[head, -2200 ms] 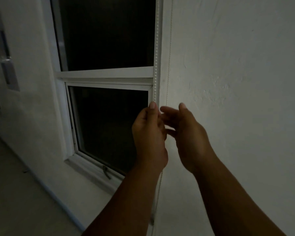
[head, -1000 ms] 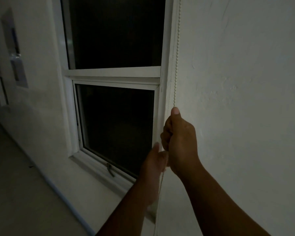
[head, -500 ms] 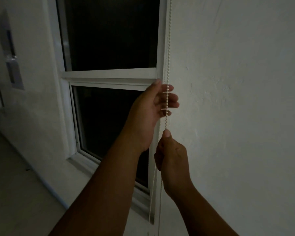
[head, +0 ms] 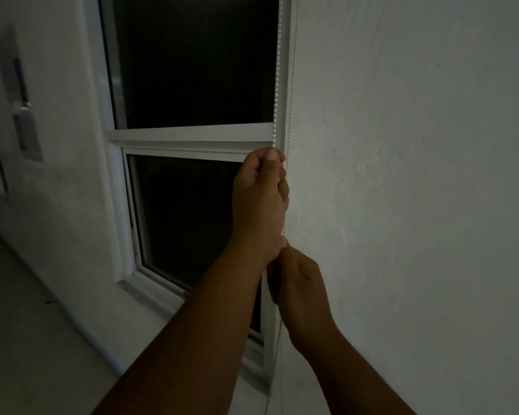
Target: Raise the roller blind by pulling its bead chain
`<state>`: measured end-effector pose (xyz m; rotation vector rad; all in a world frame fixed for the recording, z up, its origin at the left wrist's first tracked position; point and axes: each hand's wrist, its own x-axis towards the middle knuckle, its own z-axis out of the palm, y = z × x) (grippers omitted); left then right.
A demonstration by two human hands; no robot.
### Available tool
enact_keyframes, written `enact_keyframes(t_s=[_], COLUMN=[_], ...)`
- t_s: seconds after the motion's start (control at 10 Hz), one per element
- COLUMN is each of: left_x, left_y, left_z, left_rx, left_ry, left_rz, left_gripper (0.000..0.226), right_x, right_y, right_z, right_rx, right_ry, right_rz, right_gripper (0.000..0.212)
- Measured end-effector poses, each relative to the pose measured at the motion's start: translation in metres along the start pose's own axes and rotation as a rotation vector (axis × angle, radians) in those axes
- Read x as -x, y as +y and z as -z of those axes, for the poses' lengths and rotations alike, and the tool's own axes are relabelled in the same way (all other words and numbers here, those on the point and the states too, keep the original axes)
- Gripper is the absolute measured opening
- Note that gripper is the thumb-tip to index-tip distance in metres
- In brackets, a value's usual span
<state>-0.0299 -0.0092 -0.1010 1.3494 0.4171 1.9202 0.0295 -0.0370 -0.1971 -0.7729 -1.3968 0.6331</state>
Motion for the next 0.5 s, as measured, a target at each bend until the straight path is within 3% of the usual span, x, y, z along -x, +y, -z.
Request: enact_keyframes(t_s=[0.2, 0.3, 0.4, 0.5], left_x=[-0.002, 0.002, 0.008, 0.012], left_y=[-0.006, -0.011, -0.016, -0.021], left_z=[0.004, 0.002, 0.0, 0.001], left_rx=[-0.111, -0.168, -0.214, -0.189], left_ry=[0.052, 0.086, 0.096, 0.091], left_rz=[-0.061, -0.079, -0.044, -0.008], left_gripper=[0.022, 0.022, 0.022, 0.022], right_x=[-0.002, -0.003, -0.007, -0.01], right_y=[-0.008, -0.011, -0.018, -0.042], right_z=[0.008, 0.012, 0.019, 0.031], right_rx=[0.119, 0.222, 0.331, 0.256], right_ry=[-0.057, -0.018, 0.084, 0.149], right_rz=[-0.003, 0.009, 0.014, 0.111], right_gripper=[0.046, 0.027, 0.038, 0.03])
